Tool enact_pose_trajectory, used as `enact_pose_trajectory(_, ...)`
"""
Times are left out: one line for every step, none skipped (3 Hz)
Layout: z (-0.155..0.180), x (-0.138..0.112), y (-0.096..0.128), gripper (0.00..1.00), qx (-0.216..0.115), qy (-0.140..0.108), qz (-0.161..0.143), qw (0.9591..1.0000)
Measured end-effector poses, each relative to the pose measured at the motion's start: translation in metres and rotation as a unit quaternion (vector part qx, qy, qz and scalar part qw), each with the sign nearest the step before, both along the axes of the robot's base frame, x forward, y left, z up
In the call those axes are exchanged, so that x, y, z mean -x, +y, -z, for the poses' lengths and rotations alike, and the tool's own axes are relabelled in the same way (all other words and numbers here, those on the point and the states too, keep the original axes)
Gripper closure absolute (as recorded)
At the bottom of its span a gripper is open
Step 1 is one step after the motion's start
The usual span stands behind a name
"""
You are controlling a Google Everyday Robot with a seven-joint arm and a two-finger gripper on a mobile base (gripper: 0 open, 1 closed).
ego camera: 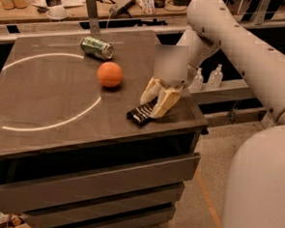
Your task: Move rxbar chocolate near green can
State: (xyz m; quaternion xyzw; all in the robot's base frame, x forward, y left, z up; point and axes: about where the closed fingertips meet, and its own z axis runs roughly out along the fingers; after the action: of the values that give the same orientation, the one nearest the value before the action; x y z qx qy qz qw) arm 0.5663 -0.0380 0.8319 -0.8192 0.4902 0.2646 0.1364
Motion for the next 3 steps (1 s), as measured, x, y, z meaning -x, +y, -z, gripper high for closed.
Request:
enact_pose_trajectory(-0.0002, 0.0000, 0.0000, 1.00, 0.000, 0.000, 0.000, 1.0000)
enact_pose_trajectory(-0.0004, 0.0000, 0.0000, 1.00, 0.000, 0.000, 0.000, 1.0000)
enact_pose_trajectory(-0.0005, 0.0000, 0.0000, 1.00, 0.000, 0.000, 0.000, 1.0000)
